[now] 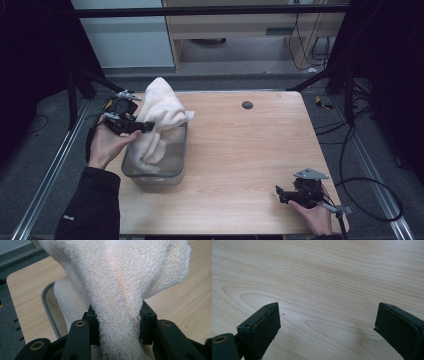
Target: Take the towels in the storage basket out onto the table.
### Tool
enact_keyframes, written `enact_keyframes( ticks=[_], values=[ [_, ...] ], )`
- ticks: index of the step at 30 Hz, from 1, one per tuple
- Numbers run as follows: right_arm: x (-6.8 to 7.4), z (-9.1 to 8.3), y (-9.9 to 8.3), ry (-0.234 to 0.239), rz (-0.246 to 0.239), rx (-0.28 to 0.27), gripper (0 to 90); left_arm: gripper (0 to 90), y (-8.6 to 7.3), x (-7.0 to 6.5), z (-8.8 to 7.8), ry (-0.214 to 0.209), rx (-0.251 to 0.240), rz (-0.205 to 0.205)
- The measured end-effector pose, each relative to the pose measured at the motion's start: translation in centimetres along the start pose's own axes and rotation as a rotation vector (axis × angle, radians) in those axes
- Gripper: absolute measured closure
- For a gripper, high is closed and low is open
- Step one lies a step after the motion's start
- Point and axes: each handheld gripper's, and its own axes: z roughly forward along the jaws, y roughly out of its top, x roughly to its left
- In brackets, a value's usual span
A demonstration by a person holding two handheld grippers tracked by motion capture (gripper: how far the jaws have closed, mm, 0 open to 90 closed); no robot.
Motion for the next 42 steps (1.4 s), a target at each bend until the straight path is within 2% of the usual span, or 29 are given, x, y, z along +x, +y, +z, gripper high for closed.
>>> enact_keyframes(
  ticks=[16,18,23,33,42],
  values=[
    [0.0,0.0,0.0,-0.001,-0.006,-0.003,6.0,61.6,2.4,-3.5,-2.7,-0.056,-0.027,0.087],
    [0.0,0.0,0.0,-0.001,-0.005,-0.004,6.0,61.5,2.6,-3.9,-3.0,-0.065,-0.026,0.108],
    [-0.1,0.0,0.0,0.0,-0.009,-0.004,6.1,61.5,3.1,-5.0,-3.4,-0.077,-0.023,0.144],
    [0.0,0.0,0.0,-0.001,-0.008,0.0,6.0,61.2,3.8,-6.9,-4.0,-0.124,-0.031,0.173],
    [-0.1,-0.1,0.0,-0.002,-0.013,0.001,6.0,61.1,4.7,-8.8,-3.9,-0.164,-0.033,0.221]
  ],
)
